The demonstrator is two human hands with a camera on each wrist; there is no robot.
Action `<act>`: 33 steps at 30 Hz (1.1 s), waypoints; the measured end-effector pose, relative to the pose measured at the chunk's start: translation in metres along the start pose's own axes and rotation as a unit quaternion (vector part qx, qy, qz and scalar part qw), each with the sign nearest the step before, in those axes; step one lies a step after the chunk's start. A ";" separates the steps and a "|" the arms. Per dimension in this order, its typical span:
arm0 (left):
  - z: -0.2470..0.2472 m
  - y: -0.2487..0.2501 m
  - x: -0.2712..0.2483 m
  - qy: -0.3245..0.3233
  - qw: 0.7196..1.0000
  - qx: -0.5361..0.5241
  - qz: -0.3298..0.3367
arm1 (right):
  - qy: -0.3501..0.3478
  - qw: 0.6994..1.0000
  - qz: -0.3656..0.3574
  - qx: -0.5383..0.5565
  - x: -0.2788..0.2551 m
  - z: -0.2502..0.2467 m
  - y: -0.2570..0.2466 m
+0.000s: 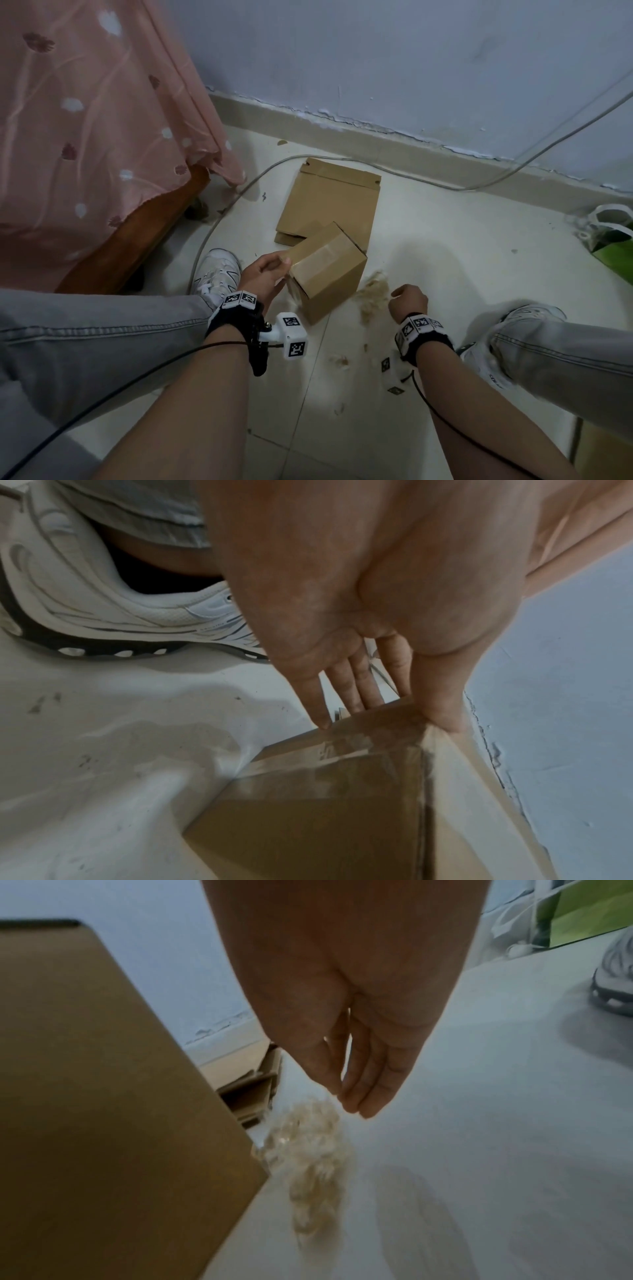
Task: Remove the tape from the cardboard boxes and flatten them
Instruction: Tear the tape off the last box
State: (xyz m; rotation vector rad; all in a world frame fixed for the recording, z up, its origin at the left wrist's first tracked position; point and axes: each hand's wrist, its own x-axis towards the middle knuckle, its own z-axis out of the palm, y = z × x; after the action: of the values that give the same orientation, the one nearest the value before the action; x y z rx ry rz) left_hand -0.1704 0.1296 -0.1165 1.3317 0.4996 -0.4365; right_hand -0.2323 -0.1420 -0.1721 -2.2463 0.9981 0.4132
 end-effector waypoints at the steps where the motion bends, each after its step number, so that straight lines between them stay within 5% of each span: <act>1: 0.000 0.002 0.000 0.001 1.000 0.012 0.002 | 0.010 1.000 -0.004 0.022 0.001 -0.006 -0.002; 5: 0.004 0.017 -0.001 0.019 0.995 0.095 0.026 | 0.011 0.994 -0.035 0.103 0.001 -0.028 -0.021; 9: 0.016 0.046 -0.005 0.071 0.974 0.173 0.124 | 0.002 0.984 -0.056 0.171 -0.009 -0.058 -0.056; 13: 0.037 0.078 -0.017 0.031 0.952 0.233 0.196 | -0.039 0.968 -0.098 0.229 -0.032 -0.090 -0.097; 21: 0.070 0.084 -0.050 -0.168 0.921 0.314 0.156 | -0.270 0.912 -0.145 0.271 -0.085 -0.102 -0.138; 33: 0.056 0.065 -0.044 -0.129 0.933 0.307 0.137 | -0.356 0.878 -0.140 0.289 -0.081 -0.091 -0.131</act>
State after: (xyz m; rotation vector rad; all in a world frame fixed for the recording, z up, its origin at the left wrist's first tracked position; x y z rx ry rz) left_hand -0.1645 0.0873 -0.0299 1.8801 -0.0635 -0.5495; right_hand -0.1851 -0.0918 -0.0069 -1.4673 0.3259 0.6451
